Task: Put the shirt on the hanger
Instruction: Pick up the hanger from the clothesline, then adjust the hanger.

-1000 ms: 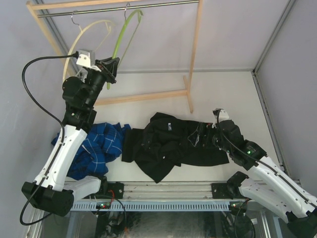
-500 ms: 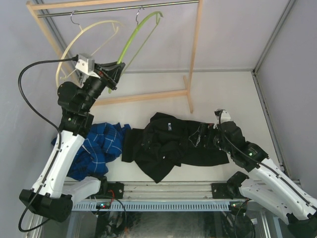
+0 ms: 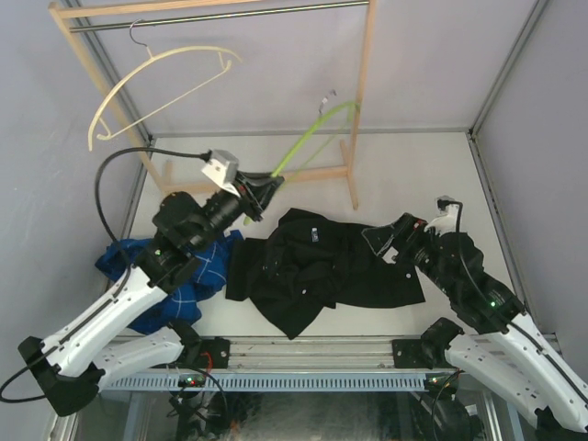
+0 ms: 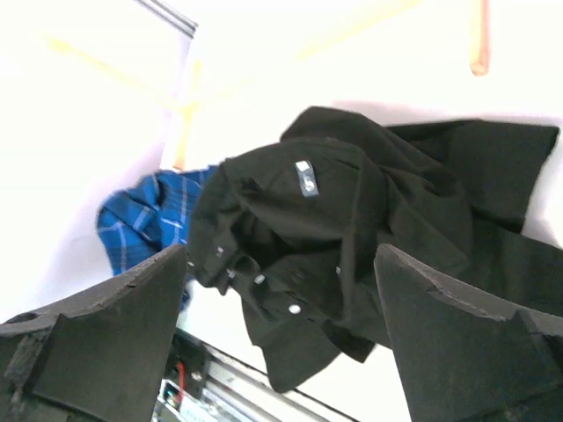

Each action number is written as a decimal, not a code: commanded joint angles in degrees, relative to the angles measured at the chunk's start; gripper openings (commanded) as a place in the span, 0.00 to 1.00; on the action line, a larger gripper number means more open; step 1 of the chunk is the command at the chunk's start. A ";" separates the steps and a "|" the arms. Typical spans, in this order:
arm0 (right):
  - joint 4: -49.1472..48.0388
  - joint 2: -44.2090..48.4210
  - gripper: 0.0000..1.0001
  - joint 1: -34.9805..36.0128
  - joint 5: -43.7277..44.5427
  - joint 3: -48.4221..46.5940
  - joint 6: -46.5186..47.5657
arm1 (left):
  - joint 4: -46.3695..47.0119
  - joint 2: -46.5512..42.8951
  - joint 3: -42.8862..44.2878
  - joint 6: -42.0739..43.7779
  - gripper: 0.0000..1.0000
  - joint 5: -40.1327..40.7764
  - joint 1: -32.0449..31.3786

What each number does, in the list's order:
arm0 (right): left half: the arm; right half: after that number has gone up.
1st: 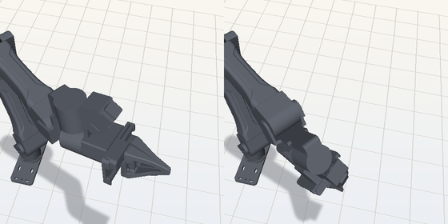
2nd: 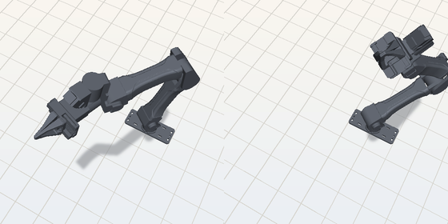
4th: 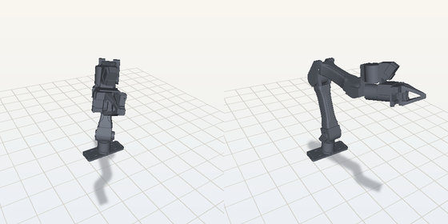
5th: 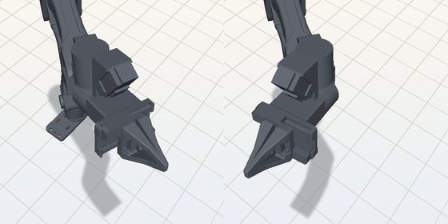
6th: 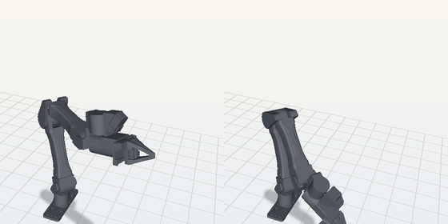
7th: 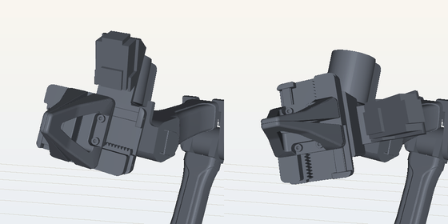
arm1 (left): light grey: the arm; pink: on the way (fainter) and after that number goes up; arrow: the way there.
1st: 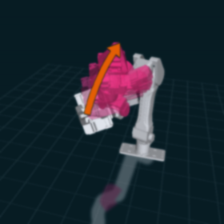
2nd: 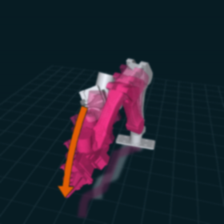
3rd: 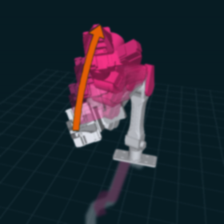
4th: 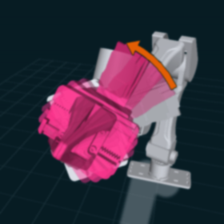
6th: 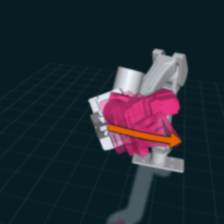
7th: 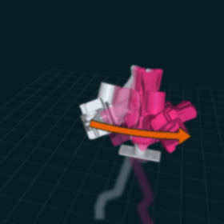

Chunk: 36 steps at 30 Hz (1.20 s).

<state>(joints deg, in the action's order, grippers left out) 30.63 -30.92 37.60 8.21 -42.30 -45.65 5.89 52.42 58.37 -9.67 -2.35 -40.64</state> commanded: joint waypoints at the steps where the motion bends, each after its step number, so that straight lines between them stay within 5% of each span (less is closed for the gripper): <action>1: -7.15 1.62 0.86 0.45 2.55 -2.30 -4.14 | 1.39 -0.54 -3.38 3.75 0.00 6.16 -5.16; 7: -8.15 5.19 0.86 0.45 6.04 -2.29 -5.01 | 1.49 -1.27 -7.49 4.60 0.00 14.50 -12.06; 20: -15.52 -0.98 0.81 4.75 5.58 -2.34 -23.58 | 2.05 6.84 -7.35 13.95 0.00 32.93 -31.63; 36: -16.11 -8.32 0.67 10.58 7.94 -0.98 -29.46 | 3.95 12.90 -4.86 20.89 0.00 35.99 -38.27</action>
<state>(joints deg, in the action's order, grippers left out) 17.28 -38.22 47.77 16.45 -42.70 -73.60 4.82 65.08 50.70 7.20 31.75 -77.38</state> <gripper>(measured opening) 0.688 0.179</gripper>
